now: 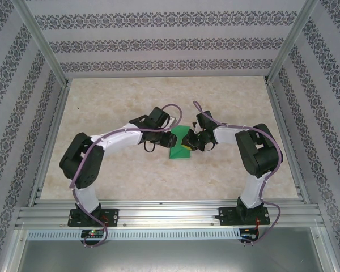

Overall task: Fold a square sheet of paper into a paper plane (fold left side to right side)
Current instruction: Fold the triangle a second time at the center of the table.

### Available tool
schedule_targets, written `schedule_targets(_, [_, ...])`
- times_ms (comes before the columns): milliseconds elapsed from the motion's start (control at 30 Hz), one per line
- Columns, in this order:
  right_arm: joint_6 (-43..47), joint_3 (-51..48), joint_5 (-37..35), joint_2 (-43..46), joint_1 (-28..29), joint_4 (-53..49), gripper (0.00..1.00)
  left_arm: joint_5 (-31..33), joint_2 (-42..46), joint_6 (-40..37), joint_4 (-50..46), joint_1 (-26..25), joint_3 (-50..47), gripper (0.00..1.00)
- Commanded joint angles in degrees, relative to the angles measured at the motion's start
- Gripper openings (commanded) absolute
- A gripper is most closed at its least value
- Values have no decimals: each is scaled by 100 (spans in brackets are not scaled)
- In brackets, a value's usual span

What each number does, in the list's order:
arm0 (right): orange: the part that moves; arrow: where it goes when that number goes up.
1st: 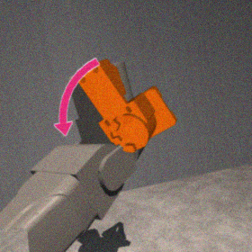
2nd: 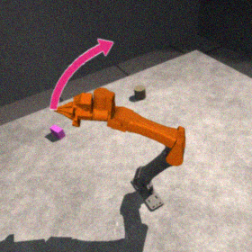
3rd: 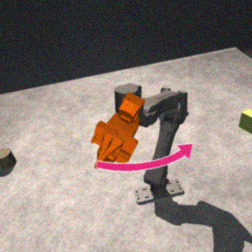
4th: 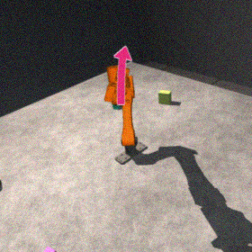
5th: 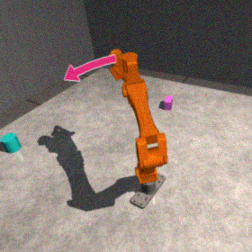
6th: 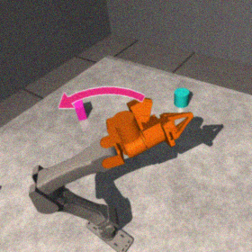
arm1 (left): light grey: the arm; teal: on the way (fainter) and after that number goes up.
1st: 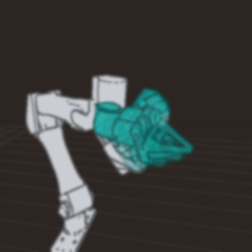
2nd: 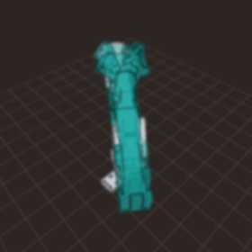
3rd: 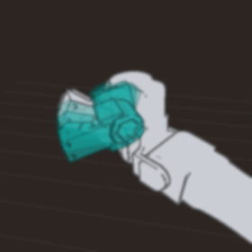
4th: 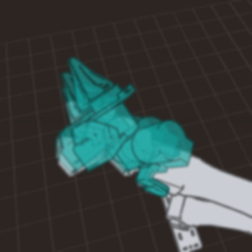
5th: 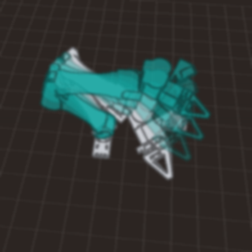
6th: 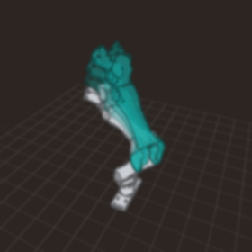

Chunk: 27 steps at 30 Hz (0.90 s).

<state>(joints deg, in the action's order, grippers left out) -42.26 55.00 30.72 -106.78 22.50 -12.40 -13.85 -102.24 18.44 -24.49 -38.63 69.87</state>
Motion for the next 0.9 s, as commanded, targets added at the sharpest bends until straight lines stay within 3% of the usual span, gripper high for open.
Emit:
schedule_targets(0, [89,-209,-367,-298,38,-275,15,-624,228,360,440,15,-319,42])
schedule_targets(133, [87,-196,-365,-301,33,-263,15,-1139,127,668,917,-111,-531,41])
schedule_targets(300, [110,-198,-365,-299,26,-302,15,-1335,-236,726,938,-266,-414,40])
schedule_targets(867, [141,-197,-366,-307,6,-330,15,-1183,-735,590,743,-356,-436,40])
